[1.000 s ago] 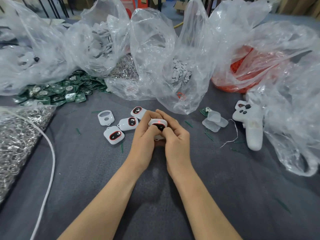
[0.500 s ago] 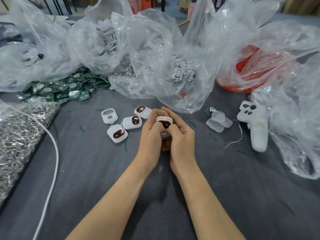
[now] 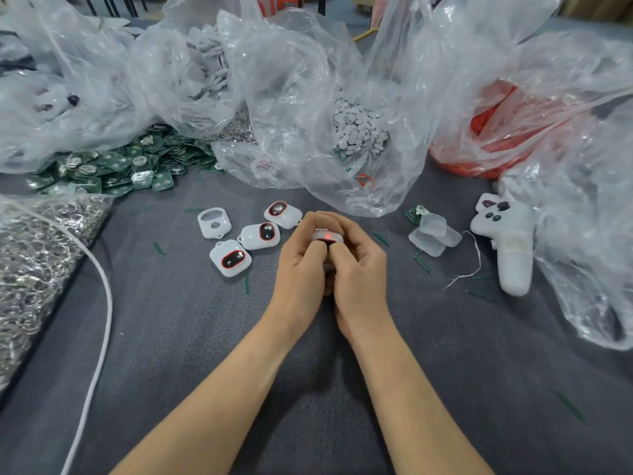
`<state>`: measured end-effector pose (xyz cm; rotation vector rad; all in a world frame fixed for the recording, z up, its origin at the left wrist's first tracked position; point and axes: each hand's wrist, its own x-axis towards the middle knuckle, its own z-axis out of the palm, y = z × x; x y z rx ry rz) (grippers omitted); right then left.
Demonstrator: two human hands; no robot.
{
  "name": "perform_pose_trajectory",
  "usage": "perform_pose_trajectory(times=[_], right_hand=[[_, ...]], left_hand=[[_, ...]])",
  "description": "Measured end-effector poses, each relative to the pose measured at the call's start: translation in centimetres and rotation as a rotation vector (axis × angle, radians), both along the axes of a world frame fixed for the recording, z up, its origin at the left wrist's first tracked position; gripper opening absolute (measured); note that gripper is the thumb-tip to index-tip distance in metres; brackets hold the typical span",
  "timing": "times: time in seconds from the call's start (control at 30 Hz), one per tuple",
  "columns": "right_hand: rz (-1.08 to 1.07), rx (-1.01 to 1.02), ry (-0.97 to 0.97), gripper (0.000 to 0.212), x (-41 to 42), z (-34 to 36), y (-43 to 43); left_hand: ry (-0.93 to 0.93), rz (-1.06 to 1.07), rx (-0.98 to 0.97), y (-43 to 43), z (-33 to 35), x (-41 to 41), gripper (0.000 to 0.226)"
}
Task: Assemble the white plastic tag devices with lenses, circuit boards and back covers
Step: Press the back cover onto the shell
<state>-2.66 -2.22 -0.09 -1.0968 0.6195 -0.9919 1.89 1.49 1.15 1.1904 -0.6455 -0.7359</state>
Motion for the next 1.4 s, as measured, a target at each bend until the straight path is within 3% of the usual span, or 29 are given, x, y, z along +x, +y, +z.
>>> perform_pose_trajectory(times=[0.33, 0.57, 0.8, 0.93, 1.07, 1.27, 1.4], right_hand=[[0.057, 0.117, -0.019, 0.039, -0.3, 0.2, -0.1], [-0.010, 0.106, -0.075, 0.021, -0.6, 0.3, -0.2], [0.000, 0.088, -0.062, 0.020, -0.7, 0.0, -0.4], [0.005, 0.051, -0.053, 0.019, -0.7, 0.3, -0.5], [0.022, 0.141, -0.055, 0.021, -0.8, 0.5, -0.6], [0.001, 0.160, -0.022, 0.018, -1.0, 0.9, -0.4], [-0.020, 0.176, 0.046, 0.017, -1.2, 1.0, -0.4]], left_hand=[[0.055, -0.022, 0.030, 0.2, 0.1, 0.0, 0.018], [0.027, -0.064, -0.024, 0.2, -0.4, 0.2, 0.016], [0.025, -0.095, -0.023, 0.3, -0.9, 0.7, 0.022], [0.114, -0.120, -0.030, 0.3, -0.6, 0.5, 0.020], [0.257, -0.194, -0.106, 0.4, -0.4, 0.4, 0.025], [0.140, -0.247, -0.094, 0.7, -0.8, 1.1, 0.036], [0.026, -0.213, -0.067, 0.8, -1.3, 1.0, 0.019]])
